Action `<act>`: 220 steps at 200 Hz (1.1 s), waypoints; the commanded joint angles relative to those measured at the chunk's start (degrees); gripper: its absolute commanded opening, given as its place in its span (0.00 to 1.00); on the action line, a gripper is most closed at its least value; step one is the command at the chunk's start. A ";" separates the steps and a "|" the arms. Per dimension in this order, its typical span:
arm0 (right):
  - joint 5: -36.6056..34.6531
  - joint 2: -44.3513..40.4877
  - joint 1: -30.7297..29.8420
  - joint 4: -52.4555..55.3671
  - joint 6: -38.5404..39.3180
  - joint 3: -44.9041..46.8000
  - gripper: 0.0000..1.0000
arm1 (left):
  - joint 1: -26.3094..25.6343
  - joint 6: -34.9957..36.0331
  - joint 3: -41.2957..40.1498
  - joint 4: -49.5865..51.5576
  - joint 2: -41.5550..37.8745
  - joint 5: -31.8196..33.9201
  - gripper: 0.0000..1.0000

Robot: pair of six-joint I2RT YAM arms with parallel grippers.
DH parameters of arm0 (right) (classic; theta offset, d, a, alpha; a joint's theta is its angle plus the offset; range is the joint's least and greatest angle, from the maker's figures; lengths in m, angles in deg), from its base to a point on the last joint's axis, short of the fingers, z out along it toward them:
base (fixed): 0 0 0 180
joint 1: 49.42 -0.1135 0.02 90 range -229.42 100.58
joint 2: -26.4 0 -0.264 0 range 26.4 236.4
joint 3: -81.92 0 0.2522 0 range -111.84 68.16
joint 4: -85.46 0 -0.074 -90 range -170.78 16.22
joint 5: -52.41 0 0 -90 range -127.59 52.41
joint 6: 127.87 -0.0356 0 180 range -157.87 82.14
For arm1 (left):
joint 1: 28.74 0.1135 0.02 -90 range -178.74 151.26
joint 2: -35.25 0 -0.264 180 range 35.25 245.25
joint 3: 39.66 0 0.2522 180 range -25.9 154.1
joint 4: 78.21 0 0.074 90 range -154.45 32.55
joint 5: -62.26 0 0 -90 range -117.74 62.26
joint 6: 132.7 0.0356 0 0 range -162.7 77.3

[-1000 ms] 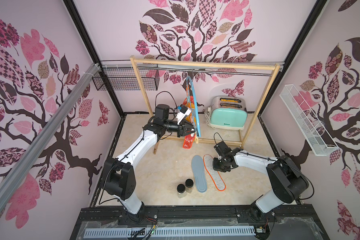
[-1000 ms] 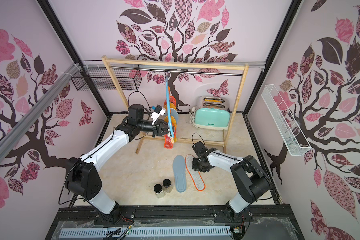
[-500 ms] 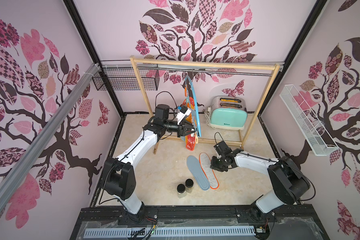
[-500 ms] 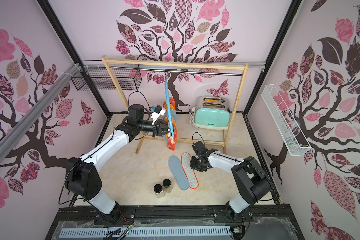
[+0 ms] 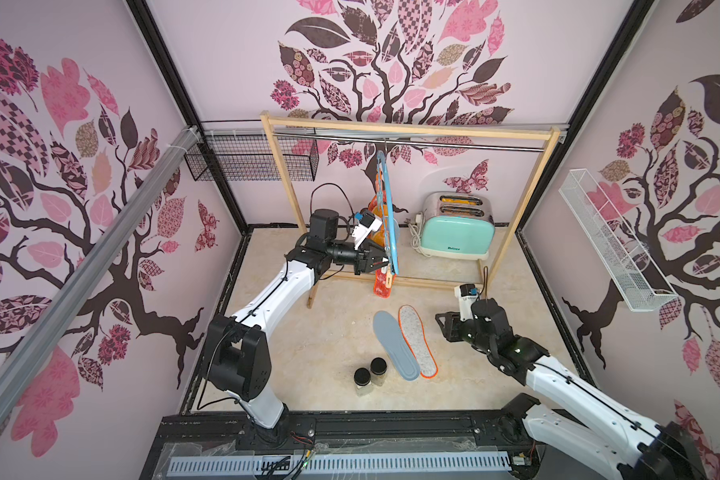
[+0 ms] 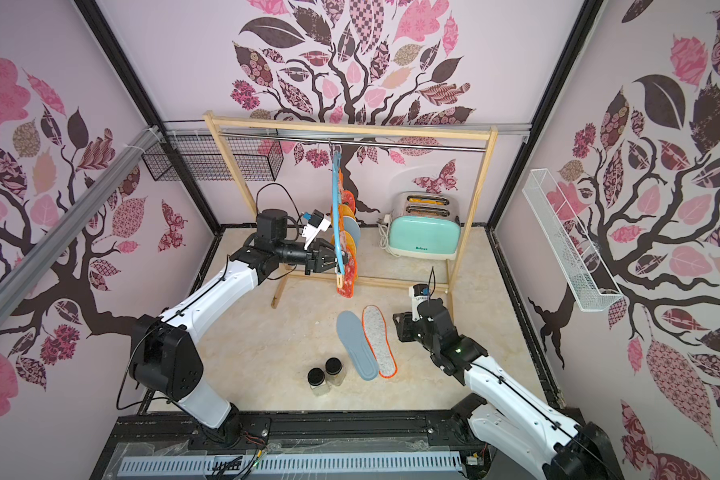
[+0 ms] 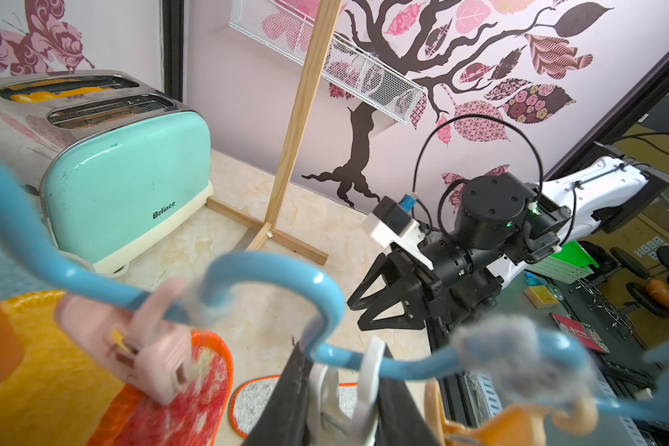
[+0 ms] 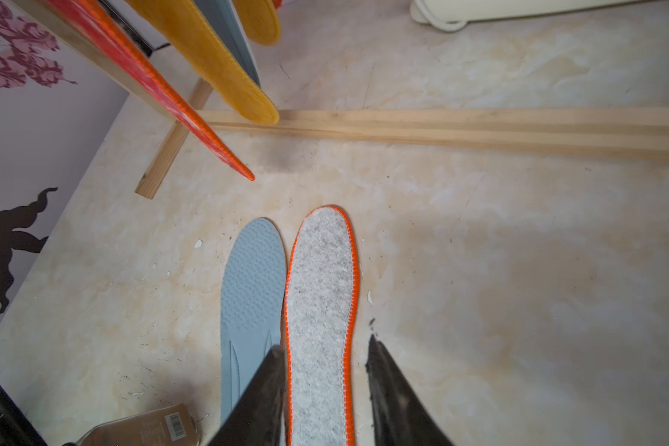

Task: Take the shoe insoles off the hanger
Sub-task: Remove the insole from the hanger.

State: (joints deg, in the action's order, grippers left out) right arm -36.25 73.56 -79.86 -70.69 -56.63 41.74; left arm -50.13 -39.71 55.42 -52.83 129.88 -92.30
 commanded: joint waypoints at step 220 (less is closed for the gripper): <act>1.78 -2.87 0.17 -15.82 0.57 10.78 0.39 | -0.27 -6.77 -10.09 -3.34 -10.18 11.04 0.66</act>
State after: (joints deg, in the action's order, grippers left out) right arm -34.63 71.40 -79.86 -85.47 -55.84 54.79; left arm -50.17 -44.37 48.29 -54.23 123.63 -84.73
